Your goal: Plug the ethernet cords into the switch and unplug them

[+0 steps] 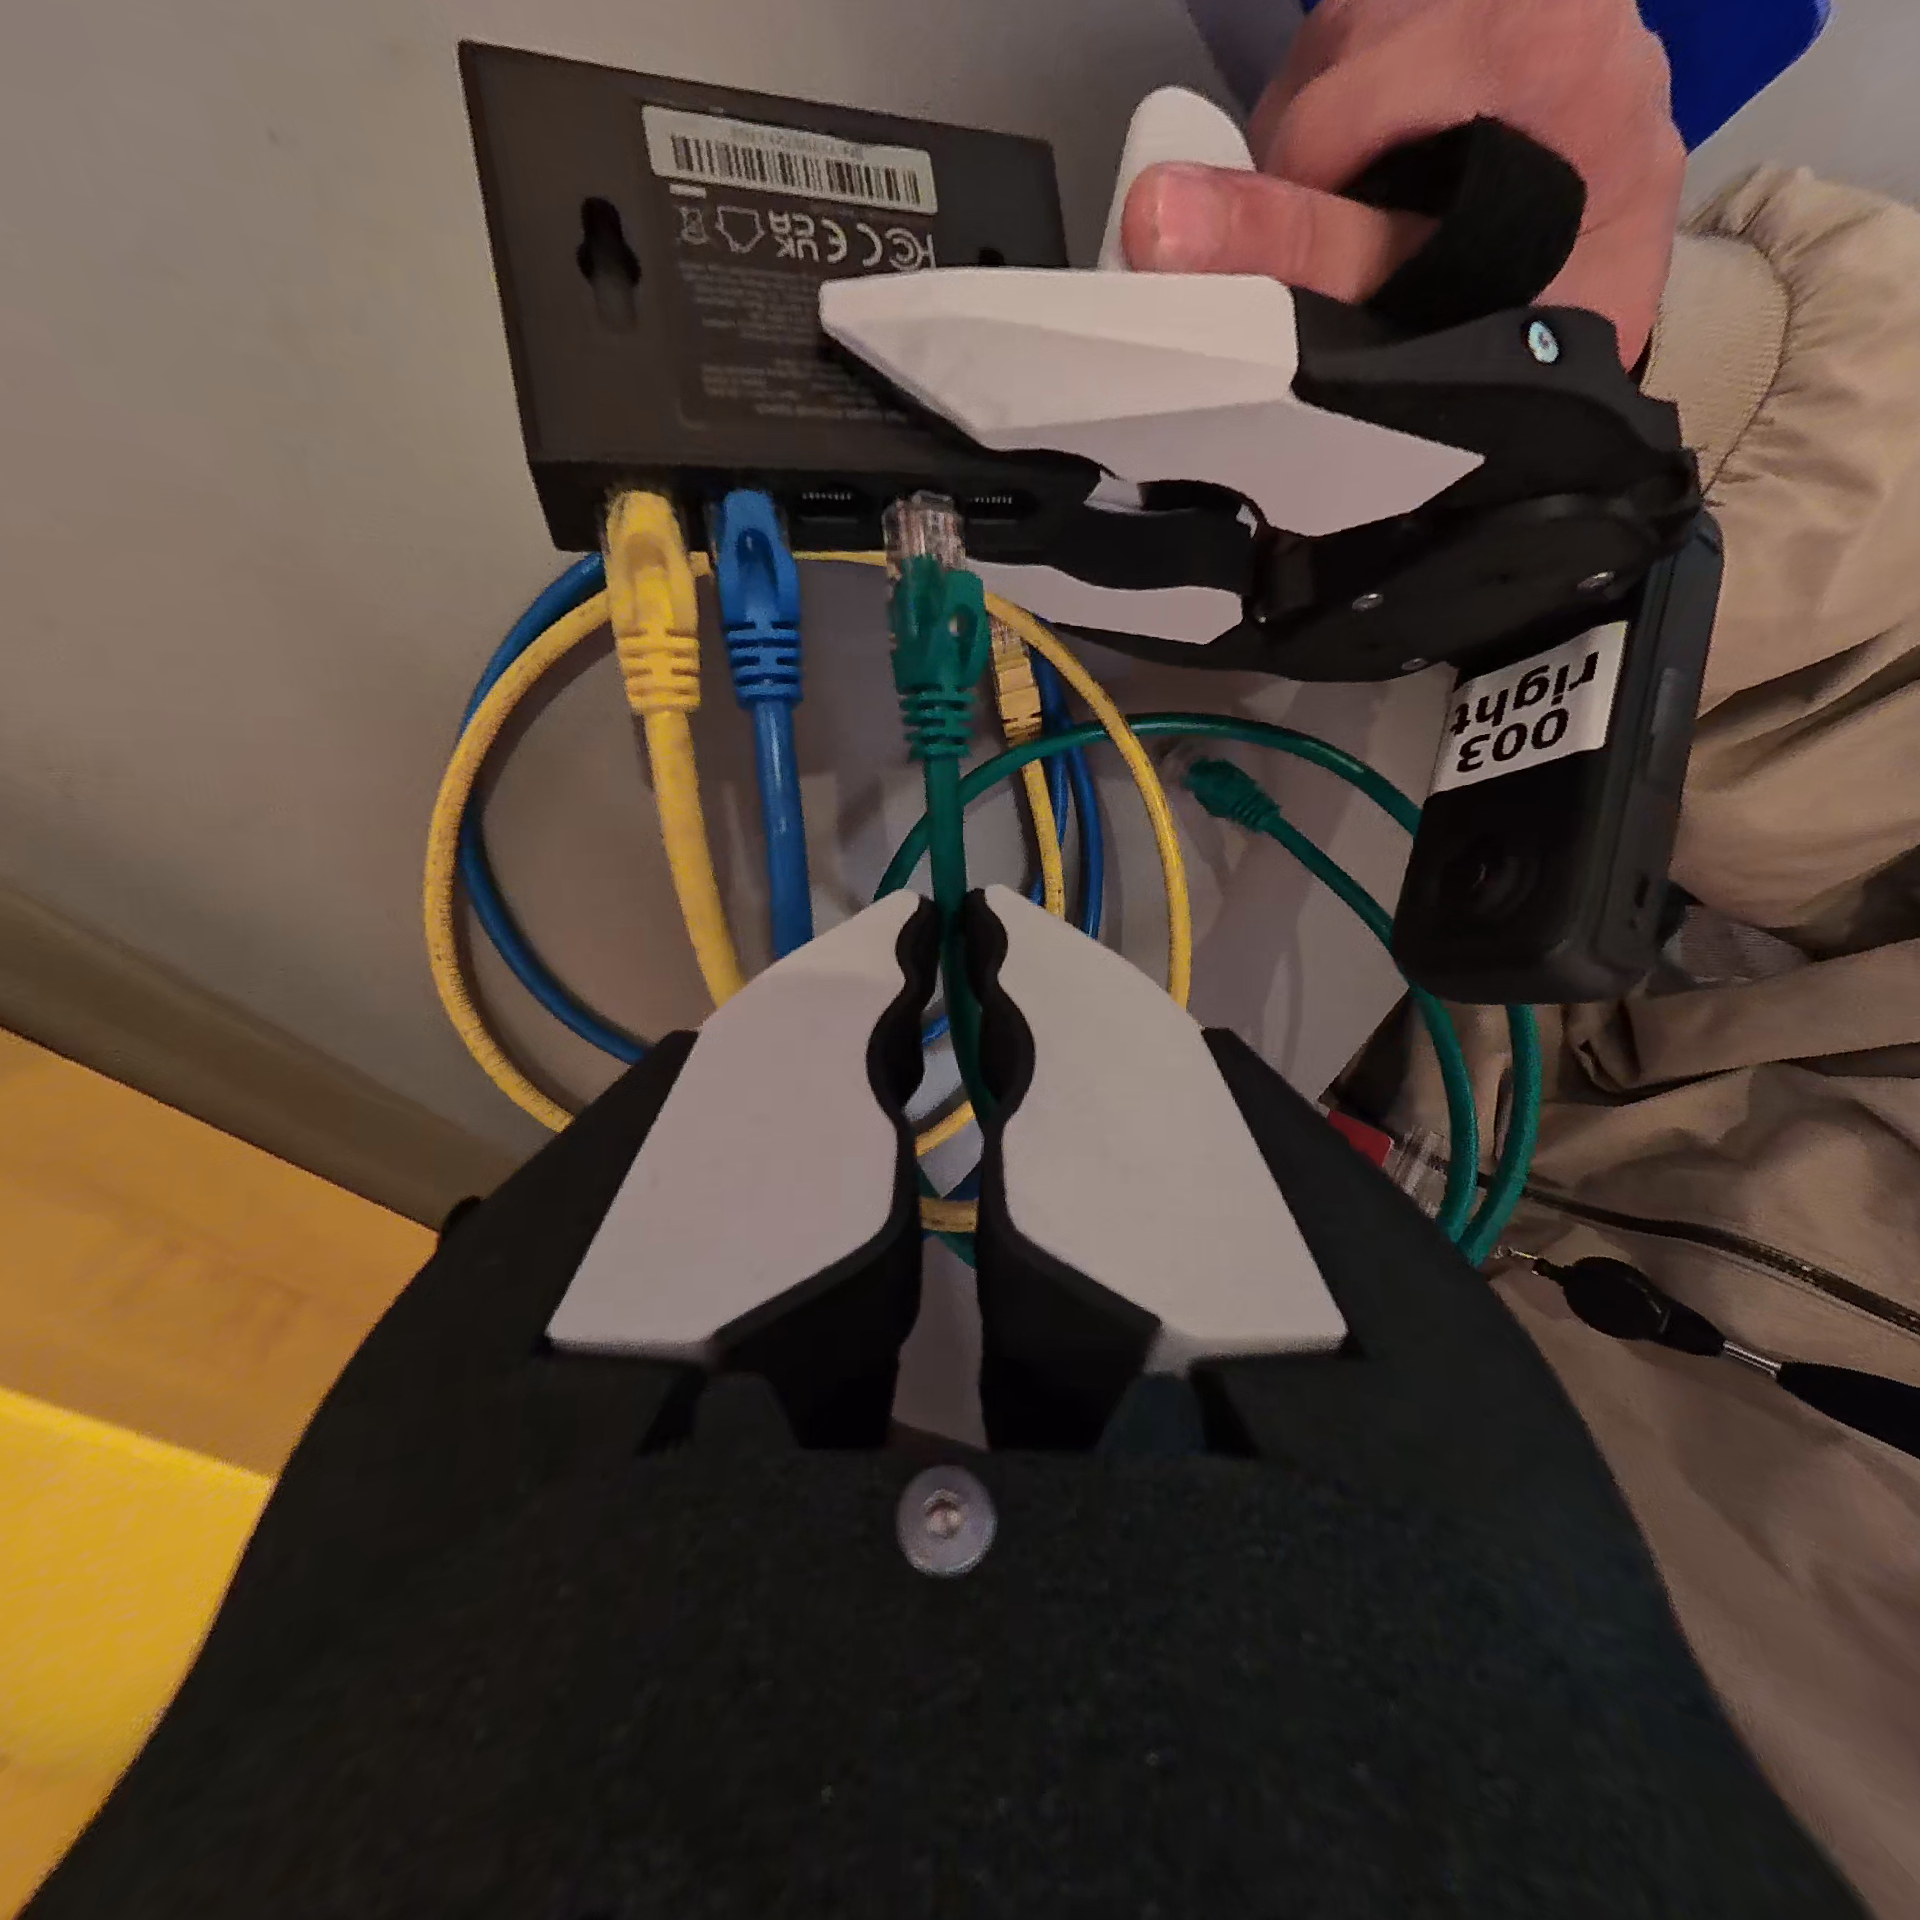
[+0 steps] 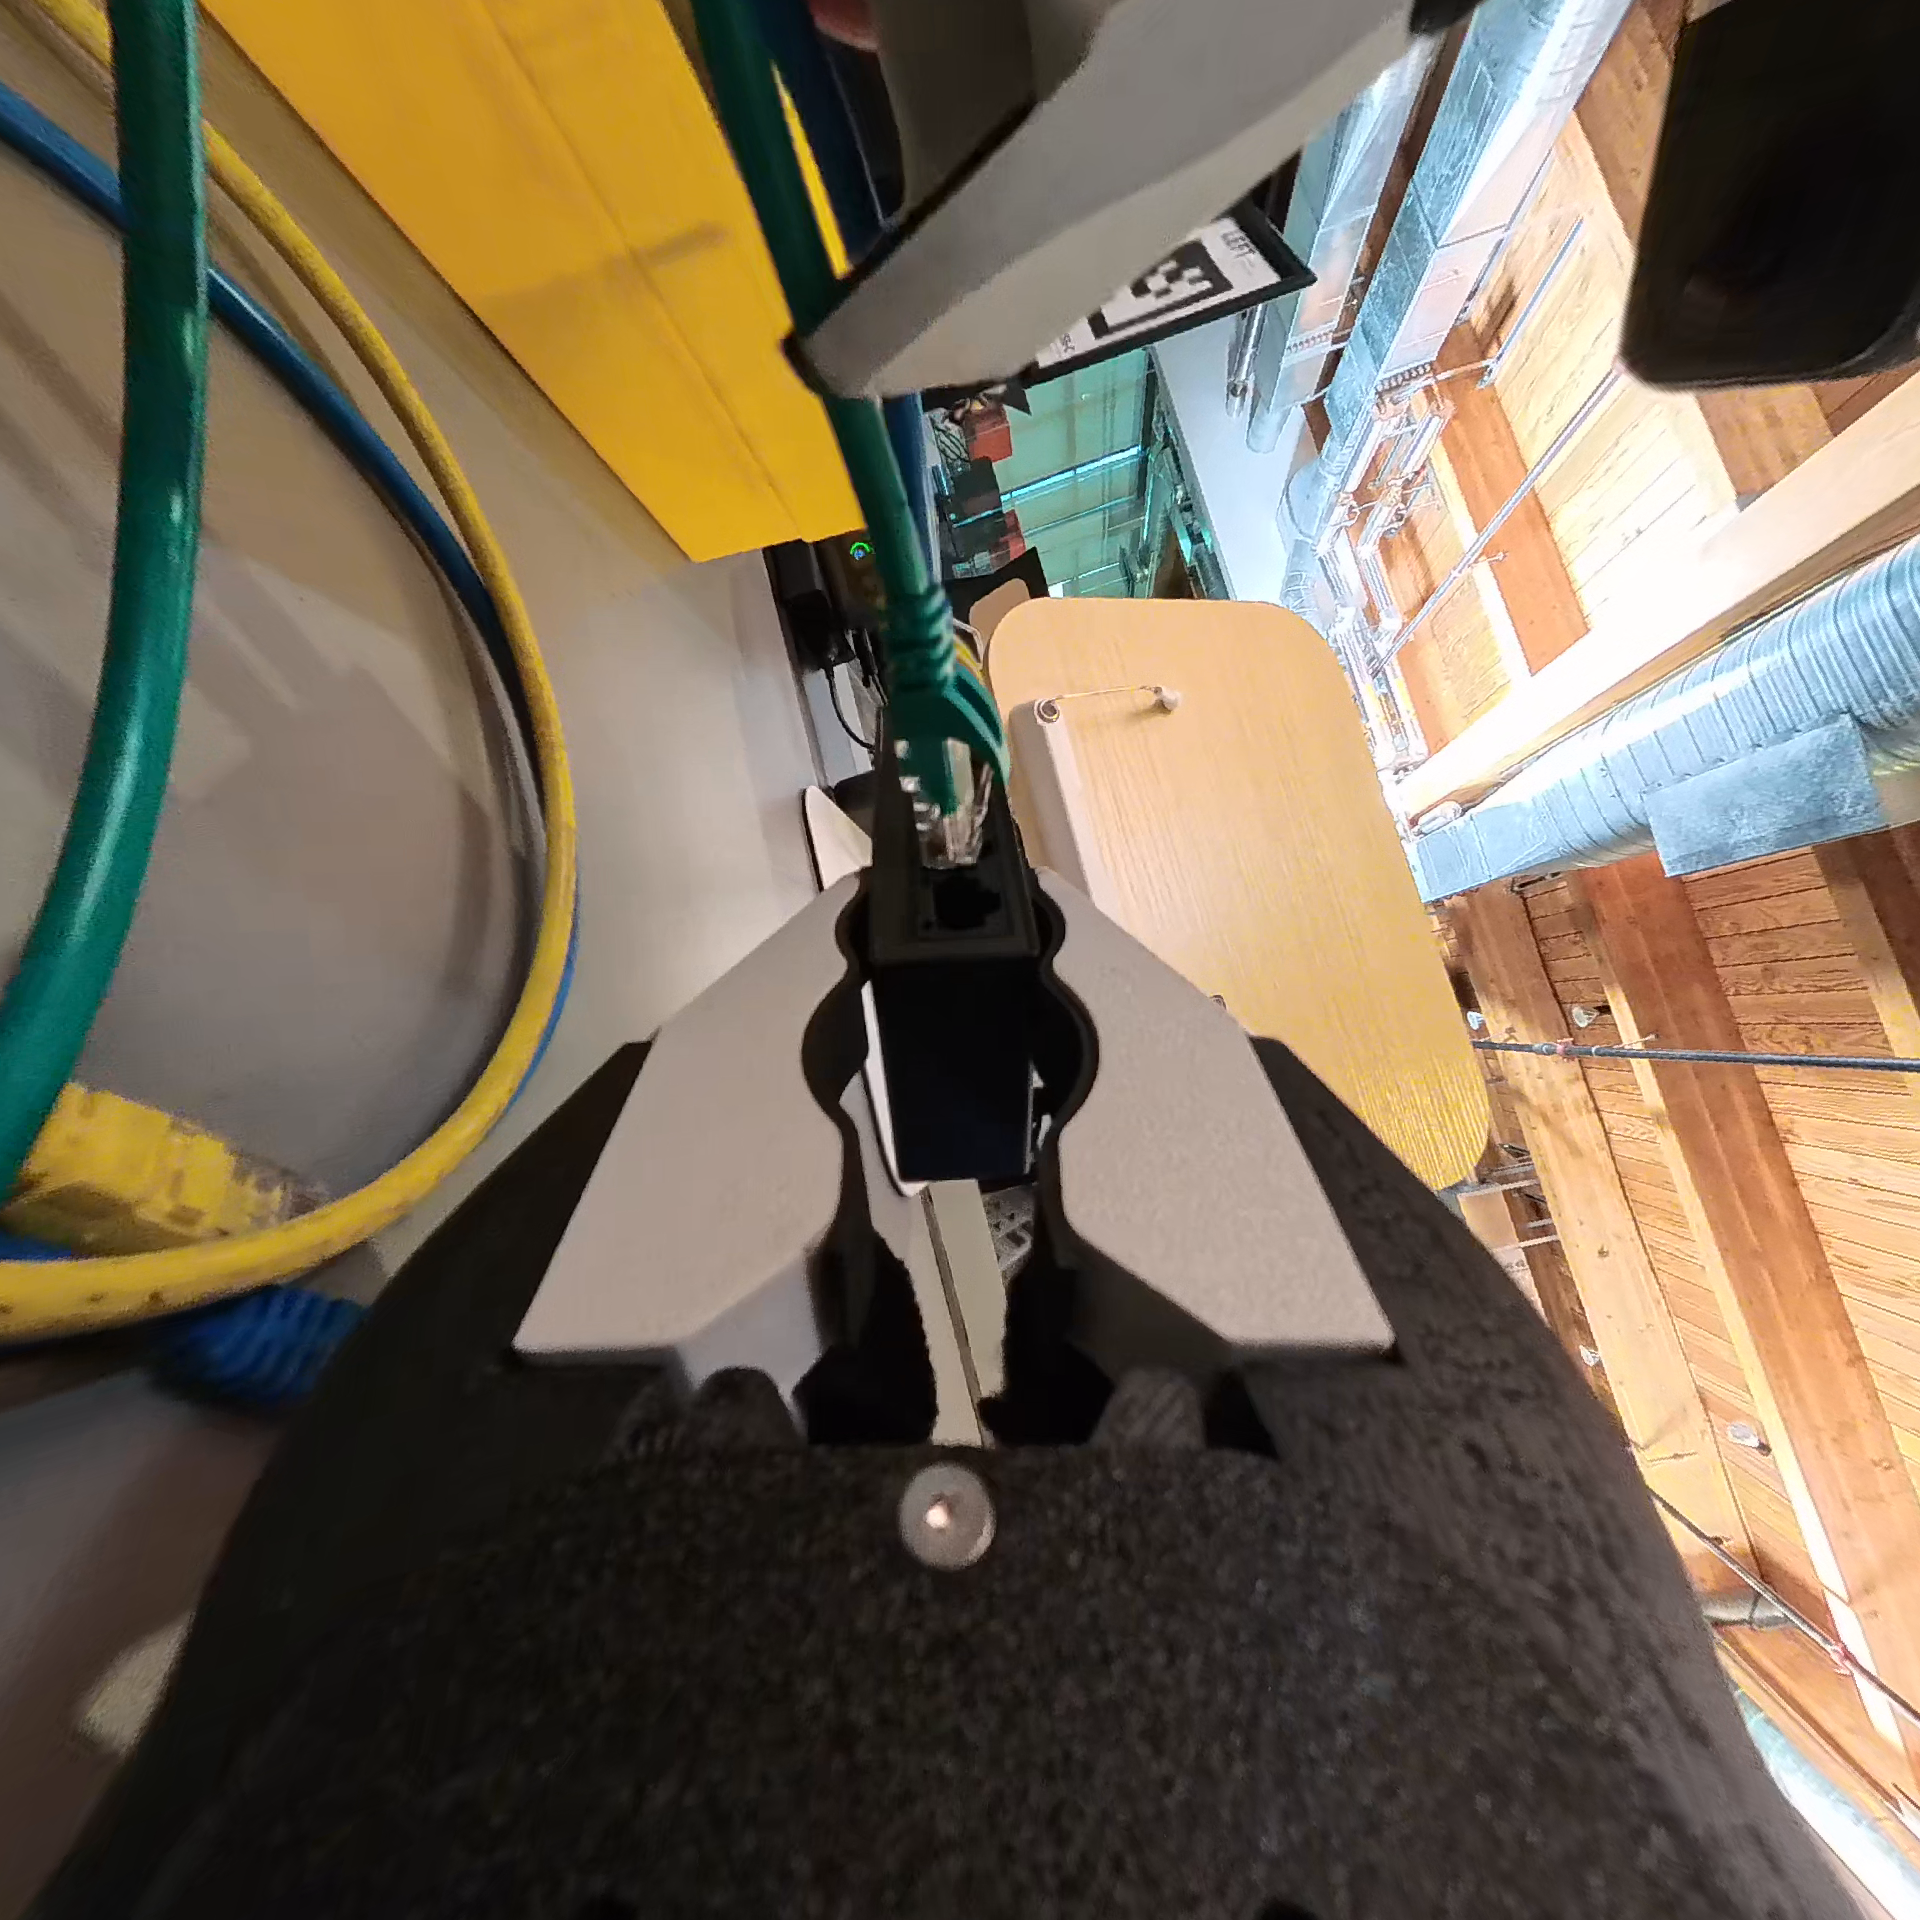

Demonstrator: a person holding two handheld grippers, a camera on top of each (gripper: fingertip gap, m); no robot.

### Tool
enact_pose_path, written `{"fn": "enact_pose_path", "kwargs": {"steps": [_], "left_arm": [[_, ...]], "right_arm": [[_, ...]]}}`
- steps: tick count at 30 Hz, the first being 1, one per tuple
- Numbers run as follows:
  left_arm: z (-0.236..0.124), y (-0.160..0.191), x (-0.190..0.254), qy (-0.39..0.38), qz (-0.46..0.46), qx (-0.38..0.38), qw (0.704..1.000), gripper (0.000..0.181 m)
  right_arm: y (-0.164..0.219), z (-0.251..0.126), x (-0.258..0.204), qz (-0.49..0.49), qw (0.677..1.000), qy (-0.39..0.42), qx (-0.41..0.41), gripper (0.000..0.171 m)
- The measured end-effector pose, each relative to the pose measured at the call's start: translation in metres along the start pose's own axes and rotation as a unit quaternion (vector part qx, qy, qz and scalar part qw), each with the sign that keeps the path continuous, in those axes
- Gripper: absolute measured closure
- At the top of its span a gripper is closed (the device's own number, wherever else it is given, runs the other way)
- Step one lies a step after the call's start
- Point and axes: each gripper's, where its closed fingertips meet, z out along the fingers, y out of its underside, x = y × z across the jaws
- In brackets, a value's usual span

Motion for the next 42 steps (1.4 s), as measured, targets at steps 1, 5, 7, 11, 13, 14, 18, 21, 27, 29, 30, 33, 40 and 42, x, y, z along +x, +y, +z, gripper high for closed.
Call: {"fn": "enact_pose_path", "kwargs": {"steps": [1, 5, 7, 11, 13, 14, 18, 21, 27, 29, 30, 33, 40, 42], "left_arm": [[-0.0007, -0.0001, -0.0002, 0.001, 0.001, 0.0, 1.0, 0.177], [-0.001, 0.0007, 0.0015, 0.012, -0.005, -0.008, 1.0, 0.177], [-0.0008, -0.0007, 0.0039, 0.029, -0.017, -0.008, 0.999, 0.177], [-0.003, -0.0052, 0.0038, 0.063, -0.047, 0.009, 0.997, 0.177], [-0.0037, -0.0058, 0.0042, 0.081, -0.057, 0.019, 0.995, 0.177], [-0.0039, -0.0058, 0.0045, 0.087, -0.06, 0.023, 0.994, 0.177], [-0.0056, -0.0061, 0.0056, 0.108, -0.072, 0.04, 0.991, 0.177], [-0.0065, -0.0062, 0.0054, 0.114, -0.076, 0.047, 0.989, 0.177], [-0.0071, -0.0075, 0.0069, 0.121, -0.075, 0.056, 0.988, 0.177], [-0.0064, -0.0073, 0.0068, 0.122, -0.077, 0.058, 0.988, 0.177], [-0.0063, -0.0073, 0.007, 0.125, -0.079, 0.061, 0.987, 0.177], [-0.0064, -0.0072, 0.0057, 0.129, -0.084, 0.07, 0.986, 0.177], [-0.0076, -0.0074, 0.006, 0.14, -0.088, 0.085, 0.983, 0.177], [-0.0074, -0.0075, 0.0064, 0.141, -0.09, 0.086, 0.982, 0.178]], "right_arm": [[-0.0004, 0.0, -0.0005, 0.001, 1.0, -0.001, 0.001, 0.145], [-0.0014, 0.0003, -0.0008, -0.009, 1.0, 0.001, 0.001, 0.145], [-0.0004, 0.0007, -0.0005, -0.018, 1.0, 0.005, -0.002, 0.145], [0.0022, 0.001, 0.0022, -0.016, 1.0, 0.01, -0.007, 0.145], [0.002, 0.0008, 0.0033, -0.014, 1.0, 0.012, -0.006, 0.145], [0.0018, 0.0008, 0.0031, -0.015, 1.0, 0.012, -0.005, 0.145], [0.0006, 0.0007, 0.0045, -0.021, 1.0, 0.018, -0.004, 0.145], [0.0001, 0.0009, 0.0043, -0.024, 1.0, 0.02, -0.004, 0.145], [0.0007, 0.0008, 0.0045, -0.018, 1.0, 0.02, -0.004, 0.145], [0.0009, 0.001, 0.004, -0.017, 1.0, 0.019, -0.004, 0.145], [0.0011, 0.001, 0.0043, -0.019, 1.0, 0.02, -0.005, 0.145], [0.0008, 0.0009, 0.0039, -0.02, 1.0, 0.019, -0.005, 0.145], [0.0023, 0.0014, 0.0034, -0.016, 1.0, 0.016, -0.009, 0.145], [0.0023, 0.0015, 0.0028, -0.014, 1.0, 0.015, -0.008, 0.145]]}}
